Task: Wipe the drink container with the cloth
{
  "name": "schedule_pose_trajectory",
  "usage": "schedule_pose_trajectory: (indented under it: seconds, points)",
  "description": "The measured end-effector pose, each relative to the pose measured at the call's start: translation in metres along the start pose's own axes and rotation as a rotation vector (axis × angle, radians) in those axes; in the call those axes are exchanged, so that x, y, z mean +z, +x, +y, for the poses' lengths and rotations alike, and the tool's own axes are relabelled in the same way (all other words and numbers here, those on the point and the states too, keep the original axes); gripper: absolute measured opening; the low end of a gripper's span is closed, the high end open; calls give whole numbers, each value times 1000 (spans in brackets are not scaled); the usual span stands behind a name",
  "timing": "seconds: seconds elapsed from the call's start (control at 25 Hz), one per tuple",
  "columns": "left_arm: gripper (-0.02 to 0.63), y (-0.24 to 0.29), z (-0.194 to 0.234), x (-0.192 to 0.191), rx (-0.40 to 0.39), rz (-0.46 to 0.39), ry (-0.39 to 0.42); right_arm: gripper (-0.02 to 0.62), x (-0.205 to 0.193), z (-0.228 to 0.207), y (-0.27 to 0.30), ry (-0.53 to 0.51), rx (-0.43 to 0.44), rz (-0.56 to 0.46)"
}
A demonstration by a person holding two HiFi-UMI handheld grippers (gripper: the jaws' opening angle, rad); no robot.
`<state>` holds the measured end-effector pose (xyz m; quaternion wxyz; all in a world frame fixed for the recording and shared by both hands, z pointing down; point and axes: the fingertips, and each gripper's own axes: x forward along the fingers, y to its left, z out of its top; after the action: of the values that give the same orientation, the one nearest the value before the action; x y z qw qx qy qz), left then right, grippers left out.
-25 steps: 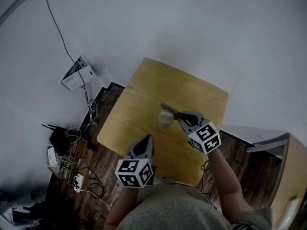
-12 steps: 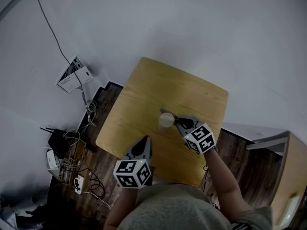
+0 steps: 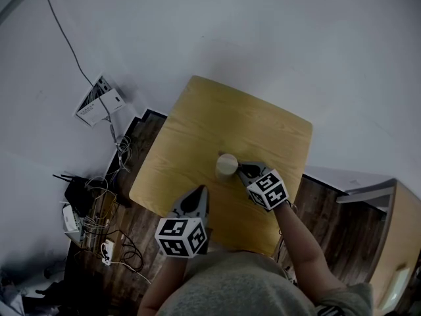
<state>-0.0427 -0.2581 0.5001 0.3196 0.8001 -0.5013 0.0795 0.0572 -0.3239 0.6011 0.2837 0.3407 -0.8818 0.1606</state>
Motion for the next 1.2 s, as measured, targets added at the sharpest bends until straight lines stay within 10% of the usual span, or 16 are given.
schedule_pose_trajectory:
  seconds: [1.2]
  points:
    - [2, -17, -14, 4, 16, -58, 3, 13, 49, -2, -98, 55, -264, -287]
